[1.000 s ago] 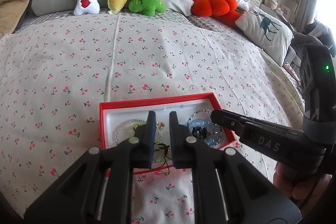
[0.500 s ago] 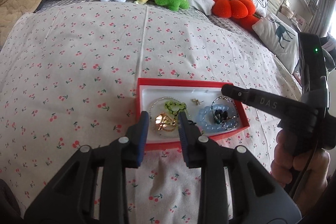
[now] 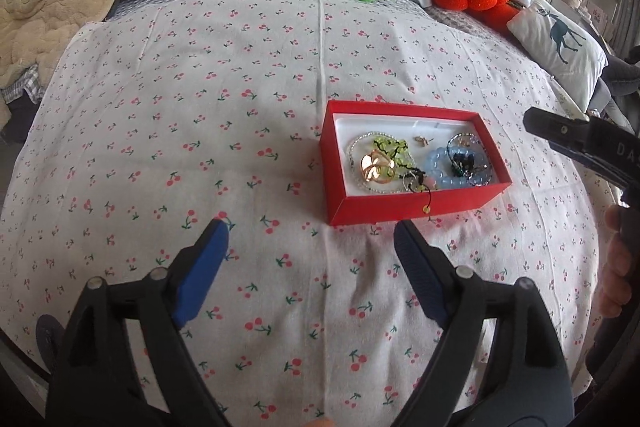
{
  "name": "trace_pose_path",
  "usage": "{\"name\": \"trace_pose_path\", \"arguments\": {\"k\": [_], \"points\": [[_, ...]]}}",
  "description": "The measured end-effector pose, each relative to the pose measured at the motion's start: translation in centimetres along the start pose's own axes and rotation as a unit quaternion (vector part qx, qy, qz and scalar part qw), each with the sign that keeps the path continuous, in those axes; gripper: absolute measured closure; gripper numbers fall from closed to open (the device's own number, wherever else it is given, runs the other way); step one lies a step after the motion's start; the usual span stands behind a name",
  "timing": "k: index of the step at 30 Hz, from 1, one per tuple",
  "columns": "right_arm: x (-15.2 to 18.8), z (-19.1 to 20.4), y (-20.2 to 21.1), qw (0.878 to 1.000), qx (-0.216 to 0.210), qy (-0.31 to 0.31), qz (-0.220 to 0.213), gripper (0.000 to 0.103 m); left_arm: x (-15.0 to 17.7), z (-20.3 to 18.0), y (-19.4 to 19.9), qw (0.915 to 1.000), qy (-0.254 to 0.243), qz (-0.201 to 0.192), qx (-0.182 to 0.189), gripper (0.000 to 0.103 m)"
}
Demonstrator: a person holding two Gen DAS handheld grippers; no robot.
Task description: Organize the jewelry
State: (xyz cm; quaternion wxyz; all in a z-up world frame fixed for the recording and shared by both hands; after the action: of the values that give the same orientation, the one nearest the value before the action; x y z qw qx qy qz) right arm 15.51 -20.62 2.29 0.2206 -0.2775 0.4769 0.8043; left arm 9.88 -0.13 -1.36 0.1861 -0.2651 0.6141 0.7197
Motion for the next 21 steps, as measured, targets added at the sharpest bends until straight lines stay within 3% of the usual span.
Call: {"name": "trace_pose_path", "arguments": {"k": [3,6,9,13,21], "points": [[0.5,-0.3,1.3,1.000,0.028,0.004,0.007,0.021,0.9,0.3,0.4,0.9996,-0.002,0.018,-0.023,0.001],[1.5,-0.5,2.5,0.998,0.051,0.008,0.018,0.014,1.8,0.7,0.8,0.9991,0.008,0.030,-0.029,0.001],[3.0,-0.4,3.5,0.997,0.070,0.016,0.030,0.000,2.9,0.9,1.2,0.9985,0.013,0.042,-0.033,0.001],[5.2,-0.1,4.2,0.992,0.100,0.043,0.066,0.000,4.3,1.1,1.6,0.9972,0.009,0.064,-0.037,0.001],[8.8,-0.1,5.3,0.988,0.131,0.039,0.072,0.000,5.9,1.4,2.9,0.9972,0.002,0.054,-0.051,0.001]]}}
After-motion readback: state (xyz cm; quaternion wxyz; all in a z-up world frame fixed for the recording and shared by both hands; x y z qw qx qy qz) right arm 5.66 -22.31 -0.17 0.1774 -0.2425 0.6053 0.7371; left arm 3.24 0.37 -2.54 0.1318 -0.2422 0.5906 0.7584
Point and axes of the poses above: each gripper's, at about its wrist camera, not at the fingertips, and y roughly against the way its jaws point, z to its left, x to its underside, the point moved 6 cm from there along -y, roughly the way its jaws point, and after that the axes turned 13 degrees about -x, right-handed, at the moved point
